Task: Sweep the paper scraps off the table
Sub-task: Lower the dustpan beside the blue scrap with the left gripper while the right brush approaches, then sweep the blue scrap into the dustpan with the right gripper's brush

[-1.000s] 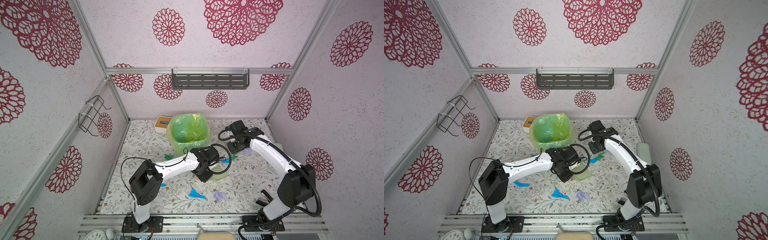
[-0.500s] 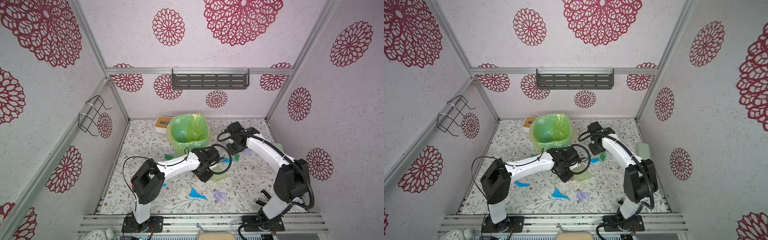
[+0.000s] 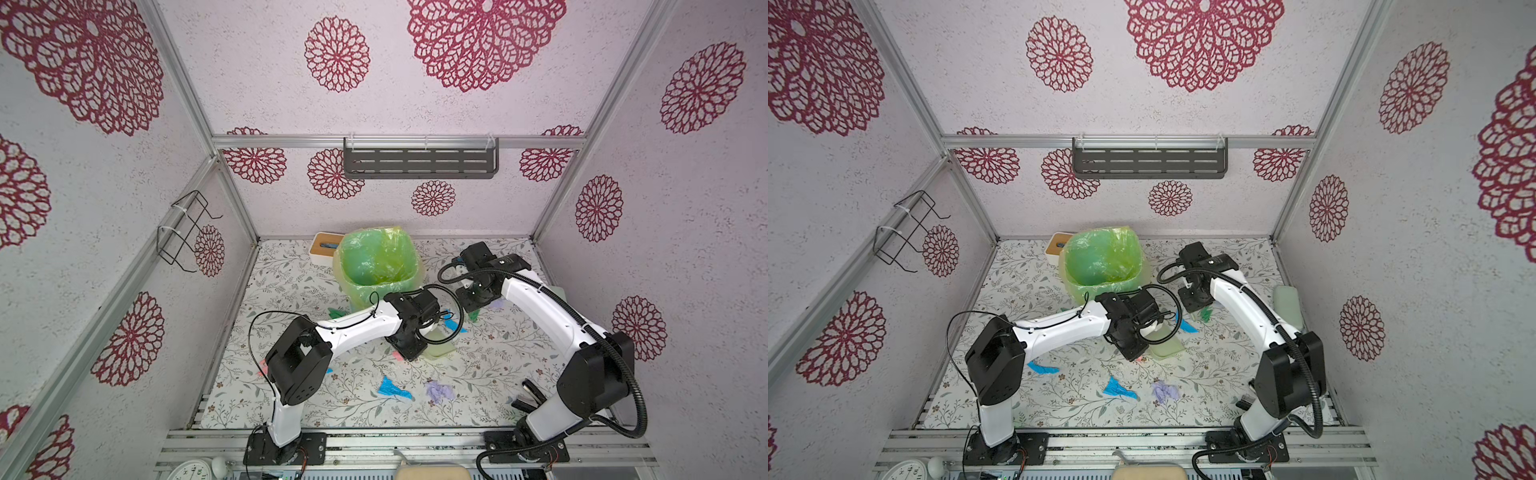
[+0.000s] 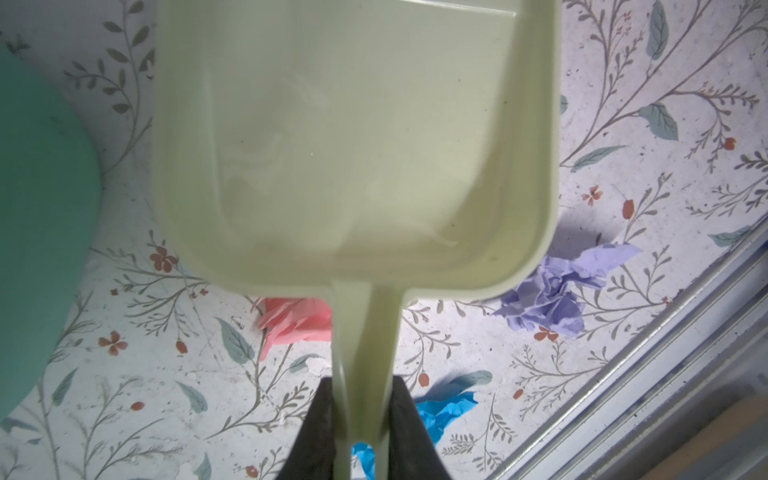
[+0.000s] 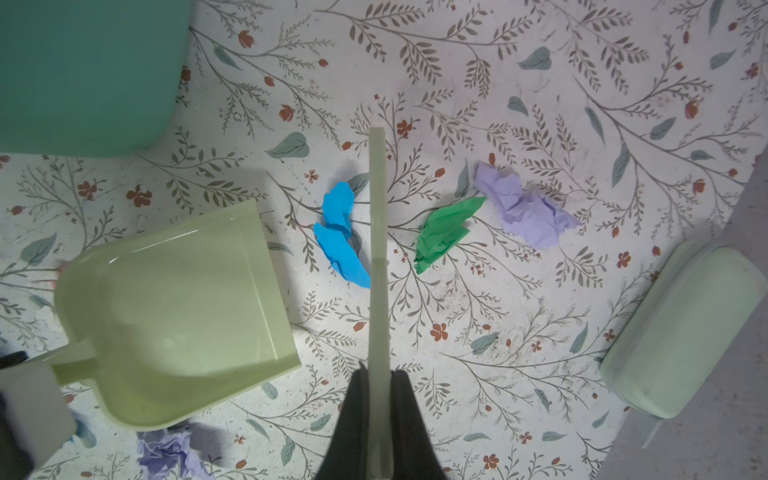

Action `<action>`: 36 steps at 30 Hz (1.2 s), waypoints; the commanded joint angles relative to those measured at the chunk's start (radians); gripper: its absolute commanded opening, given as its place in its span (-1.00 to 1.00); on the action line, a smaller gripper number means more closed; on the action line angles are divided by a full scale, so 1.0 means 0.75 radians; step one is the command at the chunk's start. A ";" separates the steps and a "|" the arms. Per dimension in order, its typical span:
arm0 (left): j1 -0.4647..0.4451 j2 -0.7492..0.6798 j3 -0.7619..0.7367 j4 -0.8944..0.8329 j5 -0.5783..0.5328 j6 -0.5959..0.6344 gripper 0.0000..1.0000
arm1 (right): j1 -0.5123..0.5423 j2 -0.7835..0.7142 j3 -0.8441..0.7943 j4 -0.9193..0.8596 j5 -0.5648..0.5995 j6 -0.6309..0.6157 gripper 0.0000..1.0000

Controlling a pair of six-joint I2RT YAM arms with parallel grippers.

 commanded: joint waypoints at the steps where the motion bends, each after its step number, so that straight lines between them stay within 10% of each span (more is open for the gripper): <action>1: 0.012 0.035 0.028 -0.002 0.018 0.021 -0.83 | 0.004 0.003 0.050 -0.010 0.112 -0.001 -1.00; 36: 0.045 0.137 0.086 0.032 0.000 0.039 -0.84 | 0.019 0.021 -0.027 -0.041 -0.182 0.013 -1.00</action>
